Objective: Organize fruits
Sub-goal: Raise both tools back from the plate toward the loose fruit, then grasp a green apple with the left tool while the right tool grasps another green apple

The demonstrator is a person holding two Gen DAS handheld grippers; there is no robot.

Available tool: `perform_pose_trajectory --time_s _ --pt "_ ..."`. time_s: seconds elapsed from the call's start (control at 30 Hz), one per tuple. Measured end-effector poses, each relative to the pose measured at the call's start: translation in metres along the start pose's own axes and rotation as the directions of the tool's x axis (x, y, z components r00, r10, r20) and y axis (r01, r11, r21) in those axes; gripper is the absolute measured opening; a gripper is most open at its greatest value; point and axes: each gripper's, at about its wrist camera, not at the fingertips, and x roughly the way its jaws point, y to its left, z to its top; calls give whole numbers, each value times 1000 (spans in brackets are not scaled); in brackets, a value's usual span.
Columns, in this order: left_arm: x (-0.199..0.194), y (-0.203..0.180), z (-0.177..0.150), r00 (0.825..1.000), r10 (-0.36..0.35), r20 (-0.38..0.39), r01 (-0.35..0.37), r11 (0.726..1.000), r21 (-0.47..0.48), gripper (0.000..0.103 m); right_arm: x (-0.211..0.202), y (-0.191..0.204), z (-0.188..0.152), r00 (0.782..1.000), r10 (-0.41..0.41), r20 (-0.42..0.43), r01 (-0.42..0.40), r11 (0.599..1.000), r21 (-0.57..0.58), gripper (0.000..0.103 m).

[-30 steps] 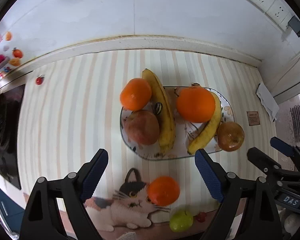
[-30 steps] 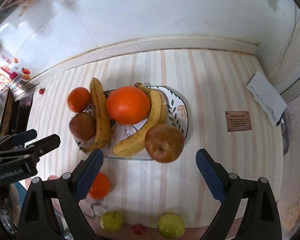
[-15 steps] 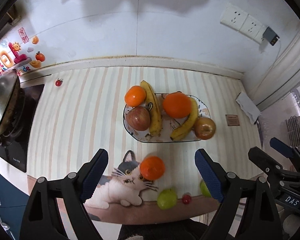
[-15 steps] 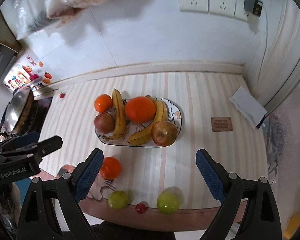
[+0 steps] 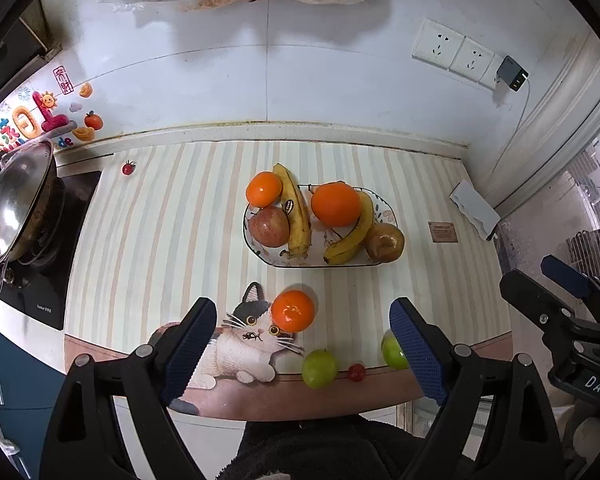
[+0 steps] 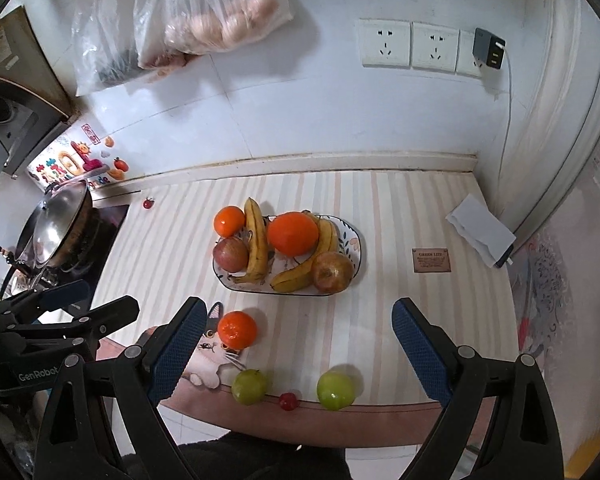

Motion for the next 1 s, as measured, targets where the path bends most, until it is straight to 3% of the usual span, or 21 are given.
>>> perform_pose_trajectory --time_s 0.2,0.3,0.53,0.6,0.67,0.7,0.83,1.0 --pt "-1 2 -4 1000 -5 4 5 1000 -14 89 2 -4 -3 999 36 -14 -36 999 18 96" --pt "8 6 -7 1000 -2 -6 1 1000 -28 89 20 -12 -8 996 57 -66 -55 998 37 96" --pt "70 16 -26 990 1 -141 -6 999 -34 89 94 -46 -49 969 59 -239 -32 992 118 96" --pt "95 14 -37 979 -13 -206 7 999 -32 89 119 -61 -68 955 66 -289 -20 987 162 91" --pt "122 10 -51 957 -31 -289 22 999 -34 89 144 -75 -87 933 100 -345 -25 976 216 73" --pt "134 9 -56 945 -45 -323 33 999 -42 89 152 -79 -92 927 109 -359 -24 973 232 71" --pt "186 -3 -75 893 -64 -445 60 998 -24 89 181 -88 -118 899 125 -420 -13 966 259 71" --pt "229 -17 -89 851 -72 -520 80 997 -6 88 211 -87 -133 875 121 -468 -1 969 249 71"
